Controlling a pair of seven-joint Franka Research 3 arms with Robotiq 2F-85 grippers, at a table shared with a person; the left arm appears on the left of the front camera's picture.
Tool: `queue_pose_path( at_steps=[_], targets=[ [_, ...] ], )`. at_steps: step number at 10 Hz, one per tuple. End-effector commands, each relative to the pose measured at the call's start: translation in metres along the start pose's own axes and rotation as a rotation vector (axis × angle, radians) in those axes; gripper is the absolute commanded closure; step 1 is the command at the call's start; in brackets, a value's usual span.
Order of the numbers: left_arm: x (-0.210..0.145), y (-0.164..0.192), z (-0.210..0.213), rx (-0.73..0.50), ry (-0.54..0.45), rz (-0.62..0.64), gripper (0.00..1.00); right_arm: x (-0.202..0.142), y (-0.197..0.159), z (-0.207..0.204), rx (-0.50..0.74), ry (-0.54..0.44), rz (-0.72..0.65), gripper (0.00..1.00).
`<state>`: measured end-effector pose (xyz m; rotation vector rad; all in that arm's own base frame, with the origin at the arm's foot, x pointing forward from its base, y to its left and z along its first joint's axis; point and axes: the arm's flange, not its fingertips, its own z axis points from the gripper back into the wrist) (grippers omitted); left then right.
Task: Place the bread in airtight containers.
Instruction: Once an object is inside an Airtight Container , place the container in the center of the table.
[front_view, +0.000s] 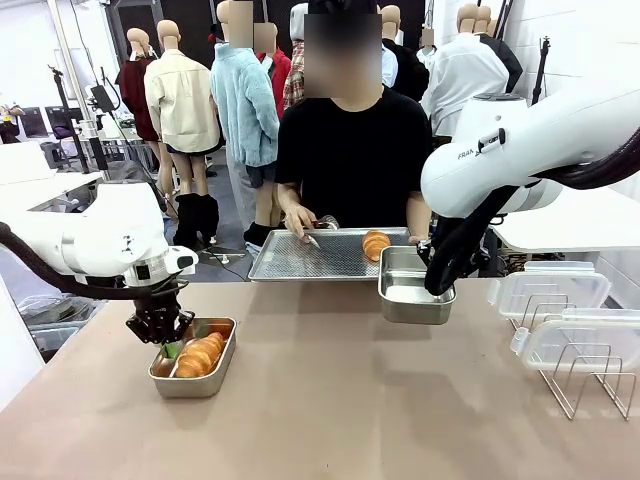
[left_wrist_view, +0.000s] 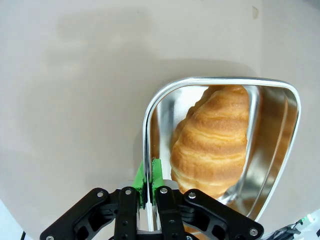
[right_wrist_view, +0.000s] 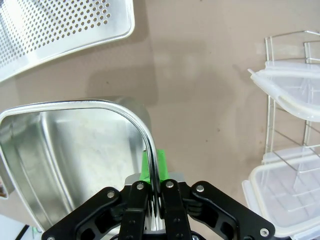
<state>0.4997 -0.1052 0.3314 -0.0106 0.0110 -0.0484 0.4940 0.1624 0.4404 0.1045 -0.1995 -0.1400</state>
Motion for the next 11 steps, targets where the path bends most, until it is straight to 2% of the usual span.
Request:
queue_pose_path(
  at_steps=[1, 3, 4, 8, 9, 11],
  targets=[
    [0.010, 0.002, 0.002, 0.015, -0.033, 0.053, 1.00, 0.000, 0.001, 0.002, 0.019, -0.014, 0.006, 1.00],
    [0.014, 0.001, -0.001, 0.016, -0.031, 0.045, 0.96, 0.000, 0.001, 0.002, 0.019, -0.014, 0.006, 1.00],
    [0.011, 0.000, 0.004, 0.020, -0.033, 0.041, 0.83, 0.000, 0.001, 0.002, 0.019, -0.014, 0.006, 1.00],
    [0.005, 0.004, 0.022, 0.025, -0.070, 0.037, 0.06, 0.000, 0.001, 0.002, 0.019, -0.014, 0.006, 1.00],
    [0.003, 0.006, 0.026, 0.028, -0.076, 0.038, 0.00, 0.000, 0.001, 0.002, 0.019, -0.014, 0.006, 1.00],
    [-0.003, 0.008, 0.038, 0.034, -0.099, 0.029, 0.00, 0.000, 0.001, 0.002, 0.019, -0.014, 0.006, 1.00]
  ],
)
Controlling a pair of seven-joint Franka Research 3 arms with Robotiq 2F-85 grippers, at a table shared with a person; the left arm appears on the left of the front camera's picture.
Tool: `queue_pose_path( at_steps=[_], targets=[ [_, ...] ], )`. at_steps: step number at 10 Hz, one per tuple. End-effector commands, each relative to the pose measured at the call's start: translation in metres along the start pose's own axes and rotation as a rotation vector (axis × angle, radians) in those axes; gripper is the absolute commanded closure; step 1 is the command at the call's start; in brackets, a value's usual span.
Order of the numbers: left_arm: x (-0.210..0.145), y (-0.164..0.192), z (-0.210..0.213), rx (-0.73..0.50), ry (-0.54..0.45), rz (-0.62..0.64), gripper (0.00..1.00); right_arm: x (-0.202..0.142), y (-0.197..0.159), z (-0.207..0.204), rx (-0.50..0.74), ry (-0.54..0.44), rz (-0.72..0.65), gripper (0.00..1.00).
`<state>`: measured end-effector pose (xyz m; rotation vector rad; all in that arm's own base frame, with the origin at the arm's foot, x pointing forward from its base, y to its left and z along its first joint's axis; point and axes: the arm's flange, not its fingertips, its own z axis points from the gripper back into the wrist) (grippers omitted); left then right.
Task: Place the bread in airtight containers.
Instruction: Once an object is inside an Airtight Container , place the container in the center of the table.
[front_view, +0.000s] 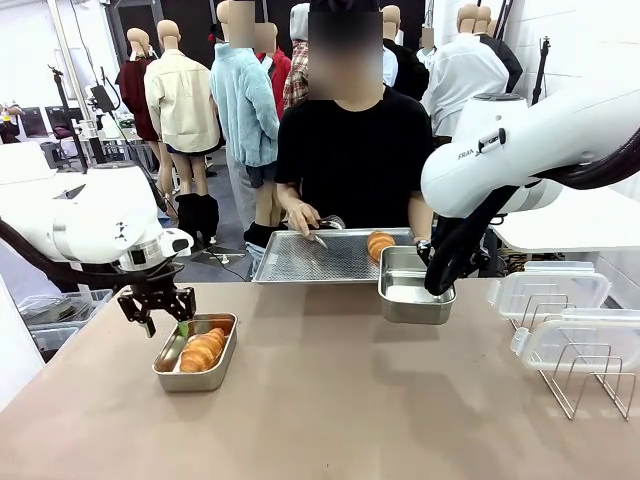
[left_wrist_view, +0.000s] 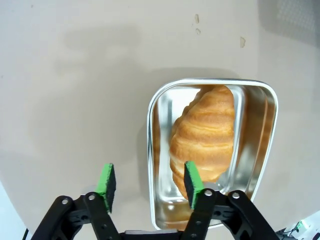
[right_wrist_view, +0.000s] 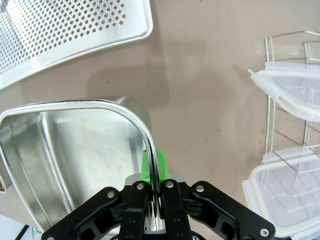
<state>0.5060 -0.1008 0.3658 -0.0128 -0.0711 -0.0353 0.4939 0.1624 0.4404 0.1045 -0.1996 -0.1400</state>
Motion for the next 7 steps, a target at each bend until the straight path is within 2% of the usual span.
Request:
queue_pose_path(
  at_steps=[1, 4, 7],
  targets=[
    [-0.012, 0.005, 0.014, 0.042, -0.031, 0.005, 0.00, 0.000, 0.001, 0.002, 0.019, -0.014, 0.006, 1.00],
    [-0.026, 0.036, 0.042, 0.067, -0.097, 0.041, 0.00, 0.000, 0.001, 0.002, 0.019, -0.014, 0.006, 1.00],
    [-0.045, 0.100, 0.060, 0.104, -0.128, 0.145, 0.00, 0.000, 0.001, 0.002, 0.019, -0.014, 0.006, 1.00]
  ],
)
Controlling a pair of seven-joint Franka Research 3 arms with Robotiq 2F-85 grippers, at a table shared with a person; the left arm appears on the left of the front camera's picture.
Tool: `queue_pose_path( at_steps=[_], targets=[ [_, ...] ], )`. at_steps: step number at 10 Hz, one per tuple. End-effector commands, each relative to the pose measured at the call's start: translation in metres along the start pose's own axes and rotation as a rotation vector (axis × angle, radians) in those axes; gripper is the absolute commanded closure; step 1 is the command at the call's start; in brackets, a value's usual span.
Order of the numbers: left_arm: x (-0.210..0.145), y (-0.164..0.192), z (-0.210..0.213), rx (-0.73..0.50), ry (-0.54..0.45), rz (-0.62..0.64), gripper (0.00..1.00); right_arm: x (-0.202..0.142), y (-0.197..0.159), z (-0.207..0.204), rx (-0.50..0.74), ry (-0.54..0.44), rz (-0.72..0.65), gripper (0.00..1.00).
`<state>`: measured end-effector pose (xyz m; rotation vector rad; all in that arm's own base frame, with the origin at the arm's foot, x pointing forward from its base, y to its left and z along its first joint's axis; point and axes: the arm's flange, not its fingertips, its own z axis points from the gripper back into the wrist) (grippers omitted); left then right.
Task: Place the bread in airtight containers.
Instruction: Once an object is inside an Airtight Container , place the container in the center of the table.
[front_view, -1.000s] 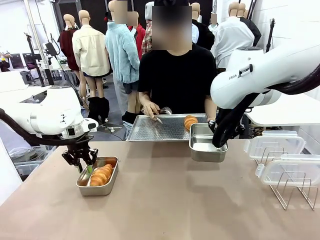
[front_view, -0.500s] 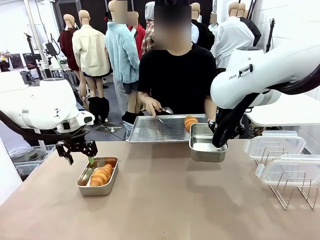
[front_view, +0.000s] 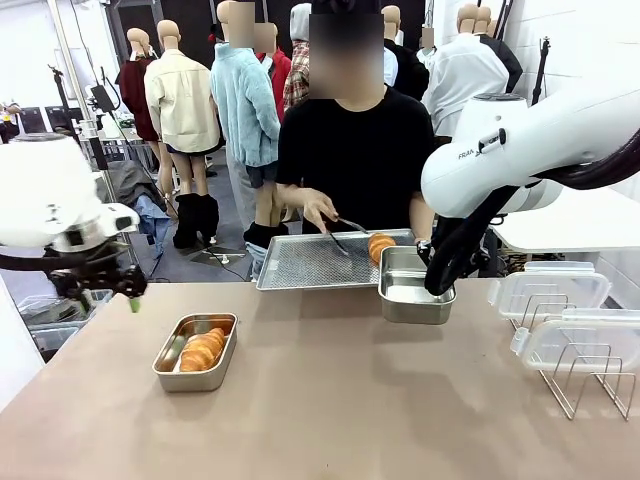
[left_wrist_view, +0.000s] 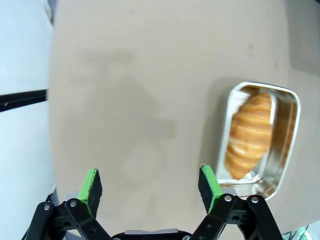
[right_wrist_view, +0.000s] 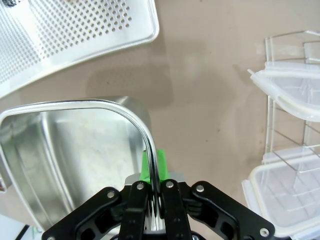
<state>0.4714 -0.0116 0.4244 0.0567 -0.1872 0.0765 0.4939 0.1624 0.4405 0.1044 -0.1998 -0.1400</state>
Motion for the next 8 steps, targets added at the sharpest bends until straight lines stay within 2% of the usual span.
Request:
queue_pose_path(
  at_steps=[1, 3, 5, 6, 8],
  targets=[
    [-0.015, 0.032, -0.004, 0.028, -0.015, 0.050, 0.00, 0.000, 0.001, 0.002, 0.019, -0.014, 0.006, 1.00],
    [-0.016, 0.057, -0.015, -0.007, -0.006, 0.094, 0.00, 0.000, 0.001, 0.002, 0.019, -0.014, 0.006, 1.00],
    [0.001, 0.051, -0.051, 0.051, 0.125, 0.104, 0.00, 0.000, 0.001, 0.002, 0.019, -0.014, 0.006, 1.00],
    [-0.016, 0.061, -0.016, 0.010, 0.029, 0.109, 0.00, 0.000, 0.001, 0.002, 0.019, -0.014, 0.006, 1.00],
    [-0.016, 0.061, -0.016, 0.010, 0.029, 0.109, 0.00, 0.000, 0.001, 0.002, 0.019, -0.014, 0.006, 1.00]
  ],
)
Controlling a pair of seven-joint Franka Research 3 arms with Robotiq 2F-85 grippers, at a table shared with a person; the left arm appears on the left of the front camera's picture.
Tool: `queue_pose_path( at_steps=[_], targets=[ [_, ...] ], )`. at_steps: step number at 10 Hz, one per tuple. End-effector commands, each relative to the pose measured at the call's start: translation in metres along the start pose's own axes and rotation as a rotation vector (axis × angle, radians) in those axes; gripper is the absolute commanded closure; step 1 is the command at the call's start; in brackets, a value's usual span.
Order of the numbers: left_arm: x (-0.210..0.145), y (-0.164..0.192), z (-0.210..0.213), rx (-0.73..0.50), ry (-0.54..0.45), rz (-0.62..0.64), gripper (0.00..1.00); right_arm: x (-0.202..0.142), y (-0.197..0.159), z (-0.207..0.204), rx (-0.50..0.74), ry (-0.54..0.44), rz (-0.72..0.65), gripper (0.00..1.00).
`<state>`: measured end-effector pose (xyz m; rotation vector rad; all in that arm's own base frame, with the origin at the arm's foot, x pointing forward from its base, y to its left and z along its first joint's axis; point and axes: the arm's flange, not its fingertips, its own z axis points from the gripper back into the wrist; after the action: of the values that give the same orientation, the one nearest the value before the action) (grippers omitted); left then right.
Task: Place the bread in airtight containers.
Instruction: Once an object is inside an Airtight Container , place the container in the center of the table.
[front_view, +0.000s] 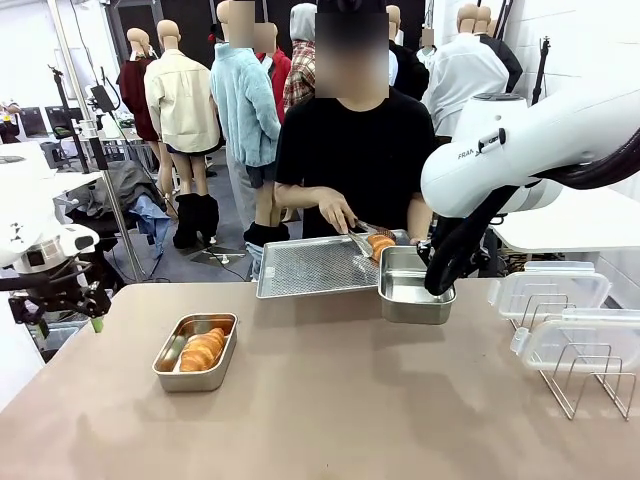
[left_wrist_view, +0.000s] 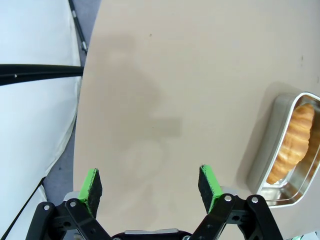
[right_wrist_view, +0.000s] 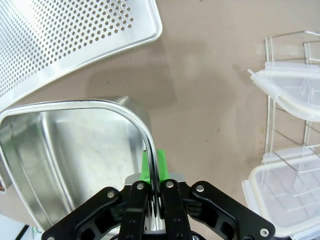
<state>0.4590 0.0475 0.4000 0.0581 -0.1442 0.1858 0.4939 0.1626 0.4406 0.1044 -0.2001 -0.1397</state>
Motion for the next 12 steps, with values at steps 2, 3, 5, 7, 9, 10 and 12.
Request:
queue_pose_path(
  at_steps=[2, 3, 5, 7, 9, 10, 12],
  targets=[
    [-0.0039, 0.0026, 0.0093, -0.004, -0.017, 0.002, 0.00, 0.0002, 0.0004, 0.0020, 0.019, -0.013, 0.005, 1.00],
    [-0.0039, 0.0026, 0.0093, -0.004, -0.017, 0.002, 0.00, 0.0002, 0.0004, 0.0020, 0.019, -0.013, 0.005, 1.00],
    [-0.0039, 0.0026, 0.0093, -0.004, -0.017, 0.002, 0.00, 0.0002, 0.0004, 0.0020, 0.019, -0.013, 0.005, 1.00],
    [-0.0039, 0.0026, 0.0093, -0.004, -0.017, 0.002, 0.00, 0.0002, 0.0004, 0.0020, 0.019, -0.013, 0.005, 1.00],
    [-0.0039, 0.0026, 0.0093, -0.004, -0.017, 0.002, 0.00, 0.0002, 0.0004, 0.0020, 0.019, -0.013, 0.005, 1.00],
    [-0.0039, 0.0026, 0.0093, -0.004, -0.017, 0.002, 0.00, 0.0002, 0.0004, 0.0020, 0.019, -0.013, 0.005, 1.00],
    [-0.0039, 0.0026, 0.0093, -0.004, -0.017, 0.002, 0.00, 0.0002, 0.0004, 0.0020, 0.019, -0.013, 0.005, 1.00]
  ],
)
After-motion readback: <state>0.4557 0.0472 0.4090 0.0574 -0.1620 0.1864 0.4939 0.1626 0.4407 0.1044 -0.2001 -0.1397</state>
